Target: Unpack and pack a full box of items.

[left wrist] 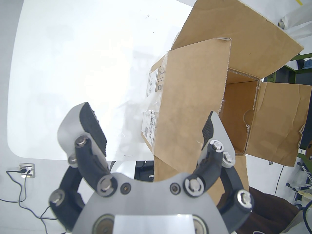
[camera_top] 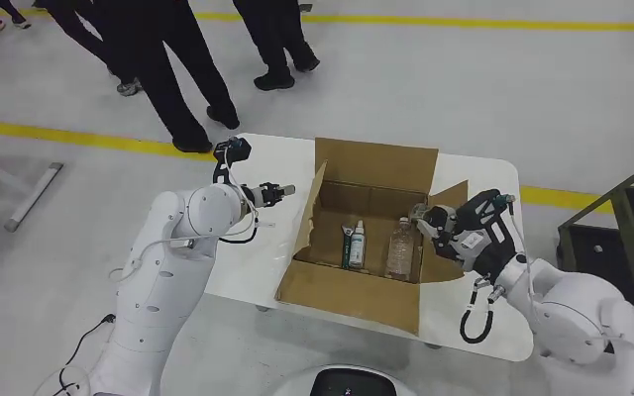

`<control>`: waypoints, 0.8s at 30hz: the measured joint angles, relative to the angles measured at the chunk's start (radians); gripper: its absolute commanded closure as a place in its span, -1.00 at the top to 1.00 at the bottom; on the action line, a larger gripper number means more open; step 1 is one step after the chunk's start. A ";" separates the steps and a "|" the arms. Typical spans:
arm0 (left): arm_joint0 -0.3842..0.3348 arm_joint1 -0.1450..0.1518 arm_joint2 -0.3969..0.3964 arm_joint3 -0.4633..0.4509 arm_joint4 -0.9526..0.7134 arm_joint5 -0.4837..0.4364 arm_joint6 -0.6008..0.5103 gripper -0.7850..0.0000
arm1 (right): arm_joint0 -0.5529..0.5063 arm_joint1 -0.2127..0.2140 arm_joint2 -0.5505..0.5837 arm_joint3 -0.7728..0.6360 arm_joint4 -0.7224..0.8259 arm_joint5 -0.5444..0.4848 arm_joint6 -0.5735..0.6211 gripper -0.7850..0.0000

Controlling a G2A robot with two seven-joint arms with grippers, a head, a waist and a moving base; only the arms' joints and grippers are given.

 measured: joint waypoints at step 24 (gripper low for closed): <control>0.000 0.000 0.000 0.000 0.000 0.000 0.000 1.00 | 0.525 -0.164 -0.781 0.761 -0.009 0.383 -0.169 -1.00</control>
